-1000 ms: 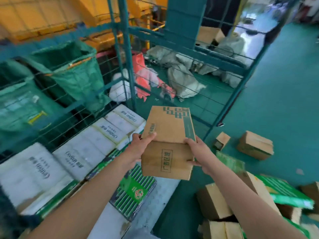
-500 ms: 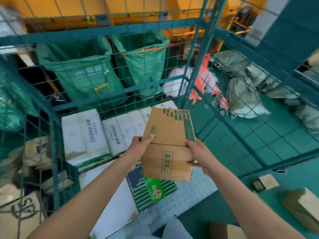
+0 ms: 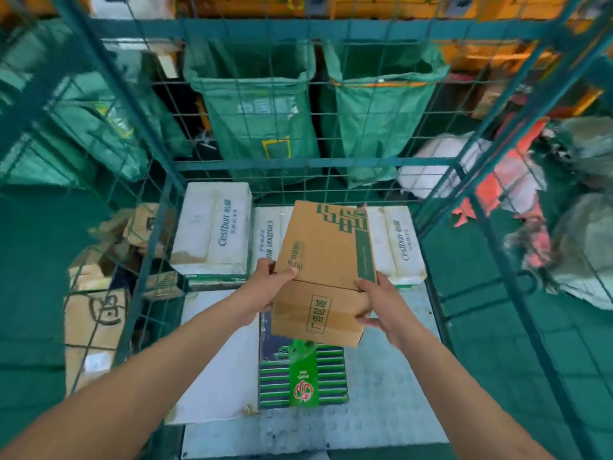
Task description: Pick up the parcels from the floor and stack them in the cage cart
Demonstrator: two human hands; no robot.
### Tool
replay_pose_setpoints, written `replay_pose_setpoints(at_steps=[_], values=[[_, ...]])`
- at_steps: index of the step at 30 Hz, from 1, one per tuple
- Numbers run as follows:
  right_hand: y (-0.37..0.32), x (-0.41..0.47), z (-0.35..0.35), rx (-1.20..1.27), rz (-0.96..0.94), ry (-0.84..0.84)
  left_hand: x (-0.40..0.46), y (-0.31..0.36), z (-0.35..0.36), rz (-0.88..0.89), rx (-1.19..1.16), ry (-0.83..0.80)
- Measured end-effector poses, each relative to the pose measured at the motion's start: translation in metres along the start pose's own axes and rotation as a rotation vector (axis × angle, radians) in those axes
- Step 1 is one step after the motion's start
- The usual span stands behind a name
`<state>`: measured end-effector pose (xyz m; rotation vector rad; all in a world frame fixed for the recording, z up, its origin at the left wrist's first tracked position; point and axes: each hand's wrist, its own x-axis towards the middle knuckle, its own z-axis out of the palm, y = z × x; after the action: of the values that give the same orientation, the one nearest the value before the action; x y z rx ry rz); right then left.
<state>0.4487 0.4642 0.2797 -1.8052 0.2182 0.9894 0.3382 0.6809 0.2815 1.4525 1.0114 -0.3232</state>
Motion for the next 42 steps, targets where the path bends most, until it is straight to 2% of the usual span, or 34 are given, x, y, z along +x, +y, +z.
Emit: replay_pose_setpoints(at_steps=[5, 12, 17, 19, 23, 26, 29, 32, 34, 35, 38, 42], values=[[-0.004, 0.064, 0.011, -0.062, 0.021, -0.051, 0.042, -0.009, -0.001, -0.026, -0.014, 0.066], [0.004, 0.151, 0.061, -0.067, 0.084, -0.061, 0.119, -0.041, -0.019, -0.044, -0.053, 0.113], [0.014, 0.214, 0.103, 0.059, 0.063, -0.091, 0.170, -0.052, -0.036, 0.034, -0.051, 0.161], [0.025, 0.252, 0.119, 0.008, 0.020, -0.097, 0.194, -0.057, -0.042, 0.098, 0.003, 0.180], [0.045, 0.309, 0.145, -0.204, 0.050, -0.063, 0.232, -0.077, -0.033, 0.157, 0.238, 0.071], [0.051, 0.325, 0.167, -0.266, 0.018, -0.100, 0.260, -0.089, -0.019, 0.155, 0.111, -0.032], [0.048, 0.330, 0.180, -0.294, -0.114, -0.128, 0.284, -0.091, -0.013, 0.122, -0.074, 0.008], [0.051, 0.341, 0.190, -0.344, -0.162, -0.134, 0.298, -0.089, -0.023, 0.076, -0.145, 0.251], [0.058, 0.348, 0.197, -0.432, -0.172, -0.148, 0.310, -0.096, -0.039, 0.016, -0.097, 0.427], [0.060, 0.350, 0.199, -0.497, -0.163, -0.152, 0.317, -0.103, -0.046, -0.030, -0.056, 0.465], [0.065, 0.353, 0.203, -0.594, -0.153, -0.159, 0.329, -0.116, -0.056, -0.201, -0.133, 0.364], [0.076, 0.359, 0.204, -0.380, -0.154, -0.108, 0.352, -0.134, -0.058, -0.276, -0.223, 0.325]])
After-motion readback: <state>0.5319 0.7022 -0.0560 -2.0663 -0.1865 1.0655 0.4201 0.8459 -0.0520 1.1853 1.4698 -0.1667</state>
